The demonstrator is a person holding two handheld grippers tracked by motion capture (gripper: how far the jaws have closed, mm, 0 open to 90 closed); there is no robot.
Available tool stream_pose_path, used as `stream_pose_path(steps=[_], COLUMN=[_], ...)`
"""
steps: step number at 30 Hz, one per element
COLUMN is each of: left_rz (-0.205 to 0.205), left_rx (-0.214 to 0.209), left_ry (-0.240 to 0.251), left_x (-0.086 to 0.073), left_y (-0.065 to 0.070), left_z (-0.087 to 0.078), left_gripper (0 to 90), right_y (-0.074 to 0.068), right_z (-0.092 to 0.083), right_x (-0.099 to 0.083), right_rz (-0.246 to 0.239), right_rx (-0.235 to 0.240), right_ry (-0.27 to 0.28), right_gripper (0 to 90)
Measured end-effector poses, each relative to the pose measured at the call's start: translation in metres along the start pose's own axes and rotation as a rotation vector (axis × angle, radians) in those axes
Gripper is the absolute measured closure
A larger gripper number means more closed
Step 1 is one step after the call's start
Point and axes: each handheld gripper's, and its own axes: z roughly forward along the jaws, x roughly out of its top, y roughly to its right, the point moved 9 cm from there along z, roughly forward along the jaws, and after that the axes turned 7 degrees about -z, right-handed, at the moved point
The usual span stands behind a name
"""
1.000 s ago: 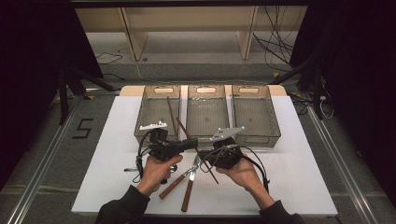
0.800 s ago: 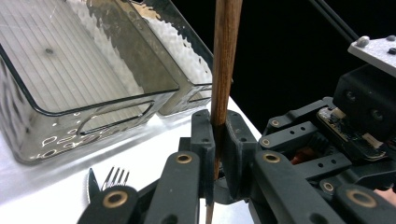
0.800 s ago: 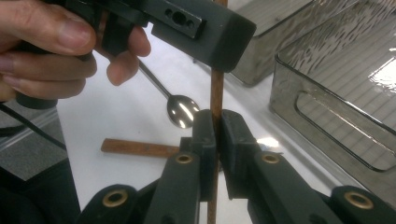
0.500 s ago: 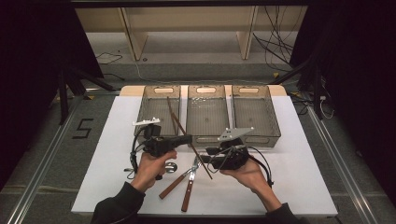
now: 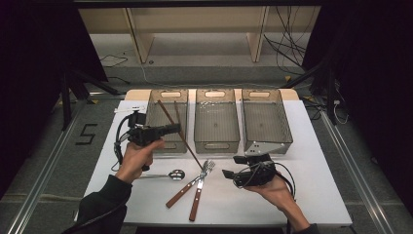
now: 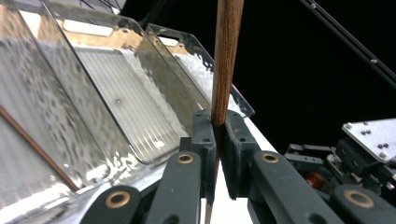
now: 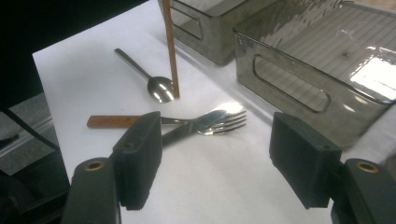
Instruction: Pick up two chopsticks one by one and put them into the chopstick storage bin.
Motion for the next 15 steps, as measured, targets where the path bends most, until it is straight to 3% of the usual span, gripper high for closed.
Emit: stream_pose_path(steps=[6, 15], left_rz=[0.006, 0.021], left_rx=[0.026, 0.079], left_ry=[0.009, 0.019], left_x=[0.018, 0.049], left_y=[-0.006, -0.015], left_z=[-0.004, -0.011], left_gripper=[84.0, 84.0], right_y=[0.002, 0.000], right_z=[-0.007, -0.010], right_x=[-0.005, -0.015], right_rz=[0.010, 0.025], right_rx=[-0.023, -0.023], right_ry=[0.029, 0.025], right_gripper=[31.6, 29.4])
